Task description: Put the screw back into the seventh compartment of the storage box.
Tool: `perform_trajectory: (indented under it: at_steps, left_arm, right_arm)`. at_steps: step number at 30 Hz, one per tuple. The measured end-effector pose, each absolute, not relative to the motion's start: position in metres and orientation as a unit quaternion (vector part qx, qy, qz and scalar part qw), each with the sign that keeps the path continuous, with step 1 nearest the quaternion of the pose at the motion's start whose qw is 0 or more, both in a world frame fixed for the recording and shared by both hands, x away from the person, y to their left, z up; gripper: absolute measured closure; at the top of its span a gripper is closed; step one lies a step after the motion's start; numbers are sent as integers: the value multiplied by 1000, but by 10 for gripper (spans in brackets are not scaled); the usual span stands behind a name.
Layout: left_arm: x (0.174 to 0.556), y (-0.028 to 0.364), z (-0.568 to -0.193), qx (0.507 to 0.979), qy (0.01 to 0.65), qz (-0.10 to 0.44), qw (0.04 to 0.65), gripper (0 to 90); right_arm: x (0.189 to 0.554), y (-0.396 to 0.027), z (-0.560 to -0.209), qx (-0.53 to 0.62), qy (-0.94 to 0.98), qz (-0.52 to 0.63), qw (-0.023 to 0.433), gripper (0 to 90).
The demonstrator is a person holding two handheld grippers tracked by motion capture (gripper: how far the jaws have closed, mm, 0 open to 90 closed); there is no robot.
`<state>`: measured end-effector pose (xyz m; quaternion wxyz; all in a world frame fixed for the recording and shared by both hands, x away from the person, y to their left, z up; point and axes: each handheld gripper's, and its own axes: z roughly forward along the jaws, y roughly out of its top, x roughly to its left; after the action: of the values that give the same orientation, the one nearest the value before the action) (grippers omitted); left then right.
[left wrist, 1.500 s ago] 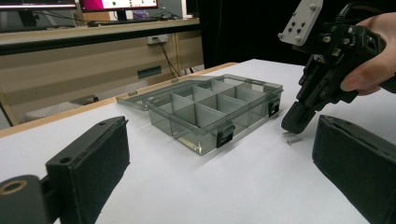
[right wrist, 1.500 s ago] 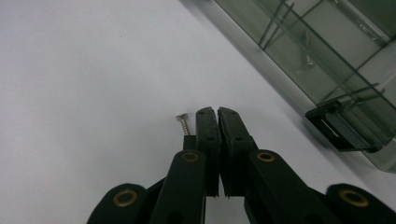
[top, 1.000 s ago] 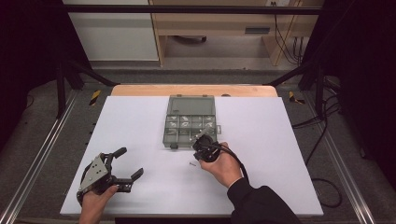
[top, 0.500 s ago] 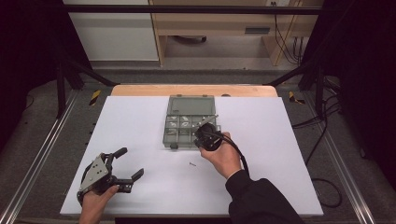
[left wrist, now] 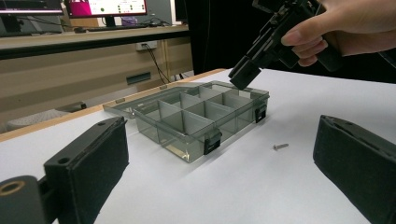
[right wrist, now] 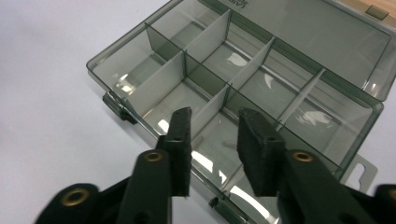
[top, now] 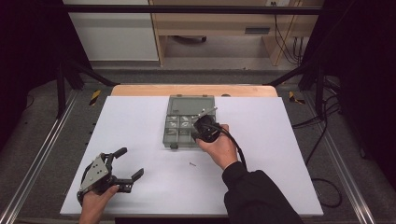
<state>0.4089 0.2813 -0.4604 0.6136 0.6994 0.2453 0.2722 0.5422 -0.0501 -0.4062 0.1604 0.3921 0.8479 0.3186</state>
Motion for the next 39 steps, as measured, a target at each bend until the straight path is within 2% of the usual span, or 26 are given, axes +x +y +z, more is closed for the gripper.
perform_trajectory:
  at_steps: [8, 17, 27, 39]
  left_arm:
    - [409, 281, -460, 700, 246, 272, 612, 31]
    - [409, 281, -460, 701, 246, 272, 612, 31]
    - [409, 281, -461, 702, 245, 271, 611, 31]
    - [409, 281, -461, 701, 246, 272, 611, 31]
  right_arm:
    - [529, -46, -401, 377, 858, 307, 166, 393]
    - [518, -45, -400, 356, 870, 297, 169, 217]
    - [507, -49, -401, 351, 879, 280, 161, 139]
    - [496, -49, -402, 346, 885, 269, 159, 127]
